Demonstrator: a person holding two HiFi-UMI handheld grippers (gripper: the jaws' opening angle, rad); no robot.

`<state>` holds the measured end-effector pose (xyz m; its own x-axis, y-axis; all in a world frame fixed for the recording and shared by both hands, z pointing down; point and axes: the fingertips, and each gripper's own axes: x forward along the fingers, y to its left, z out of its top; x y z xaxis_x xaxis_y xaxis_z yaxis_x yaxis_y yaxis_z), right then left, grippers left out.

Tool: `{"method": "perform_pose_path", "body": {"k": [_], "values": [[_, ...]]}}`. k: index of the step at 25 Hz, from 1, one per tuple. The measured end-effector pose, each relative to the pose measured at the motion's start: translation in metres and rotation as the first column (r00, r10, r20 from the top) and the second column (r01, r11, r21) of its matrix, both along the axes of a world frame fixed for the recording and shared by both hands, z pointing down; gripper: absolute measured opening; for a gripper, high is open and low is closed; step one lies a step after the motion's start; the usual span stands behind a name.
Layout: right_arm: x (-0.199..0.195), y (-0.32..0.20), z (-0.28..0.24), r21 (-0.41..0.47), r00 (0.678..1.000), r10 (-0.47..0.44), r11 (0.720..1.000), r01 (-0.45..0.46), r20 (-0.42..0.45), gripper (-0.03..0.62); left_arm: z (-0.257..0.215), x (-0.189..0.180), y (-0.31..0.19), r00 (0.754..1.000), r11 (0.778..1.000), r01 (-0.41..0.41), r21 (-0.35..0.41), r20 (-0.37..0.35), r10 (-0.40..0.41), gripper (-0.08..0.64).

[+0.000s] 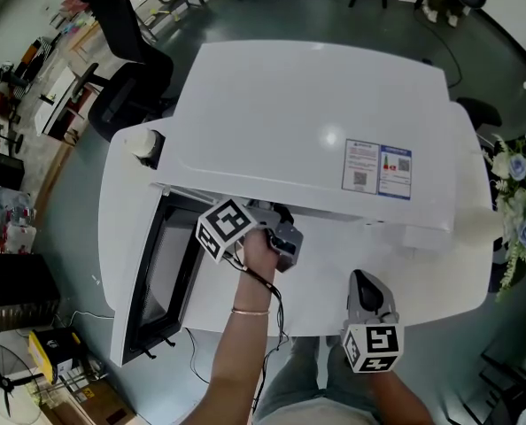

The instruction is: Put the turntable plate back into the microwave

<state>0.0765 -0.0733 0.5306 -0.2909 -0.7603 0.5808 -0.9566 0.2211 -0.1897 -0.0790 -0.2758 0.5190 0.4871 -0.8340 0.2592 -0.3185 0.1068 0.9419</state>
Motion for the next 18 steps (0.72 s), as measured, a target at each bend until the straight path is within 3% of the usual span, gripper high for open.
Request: {"method": "perform_pose_path", "body": {"k": [6,11,18], "values": [[0.0017,0.0007,-0.0020,0.004,1.000,0.003,1.000,-0.003,-0.006,0.011,-0.0041,0.0007,-0.0008,0.998,1.000,-0.005,0.000,0.064,0.005,0.246],[0.0009,0.0005,-0.0051,0.007,1.000,0.000,1.000,0.000,-0.010,0.011,-0.0039,-0.0023,0.0023,0.997,1.000,0.007,-0.014,0.072,-0.006,0.302],[-0.0018,-0.0016,-0.0082,0.000,1.000,-0.002,1.000,0.002,-0.009,0.011,-0.0061,0.0044,0.0036,0.994,0.999,-0.036,-0.033,0.102,0.040,0.373]]}}
